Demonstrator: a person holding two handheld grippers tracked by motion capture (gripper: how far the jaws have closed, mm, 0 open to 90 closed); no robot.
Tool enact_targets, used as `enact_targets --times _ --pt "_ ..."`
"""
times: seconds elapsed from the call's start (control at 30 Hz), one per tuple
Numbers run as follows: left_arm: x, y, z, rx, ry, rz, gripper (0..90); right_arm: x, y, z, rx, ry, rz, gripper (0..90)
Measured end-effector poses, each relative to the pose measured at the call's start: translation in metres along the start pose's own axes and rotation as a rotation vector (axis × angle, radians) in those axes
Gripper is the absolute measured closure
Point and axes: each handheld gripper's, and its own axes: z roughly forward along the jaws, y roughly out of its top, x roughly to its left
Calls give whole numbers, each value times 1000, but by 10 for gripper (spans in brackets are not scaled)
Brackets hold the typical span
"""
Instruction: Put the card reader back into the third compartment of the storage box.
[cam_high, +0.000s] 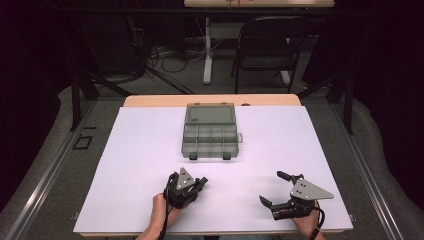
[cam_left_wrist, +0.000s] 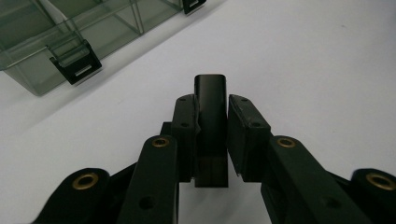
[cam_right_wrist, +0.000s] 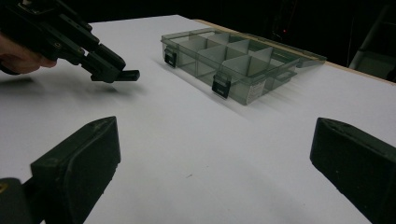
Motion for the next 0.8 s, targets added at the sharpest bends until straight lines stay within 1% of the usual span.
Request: enact_targets --times 0.1,0.3,0.37,0.4,0.47,0.6,0.7,0.8 --pt "0 1 -1 -10 -4 3 735 1 0 0 2 0 -4 12" --pt "4 2 -3 -22 -7 -6 735 1 0 1 3 0 5 13" --pt "5 2 -3 -23 -9 -5 735 2 1 1 9 2 2 13" --pt "5 2 -4 -30 -11 -9 735 2 1 2 6 2 5 13" --pt "5 3 -5 -40 -15 -6 735 2 1 3 11 2 1 13" --pt "5 3 -6 -41 -17 -2 735 3 1 3 12 2 1 14" --pt "6 4 -8 -47 -12 -3 735 2 1 2 14 -2 6 14" --pt "10 7 -12 -60 2 -8 735 2 0 2 12 -4 9 14"
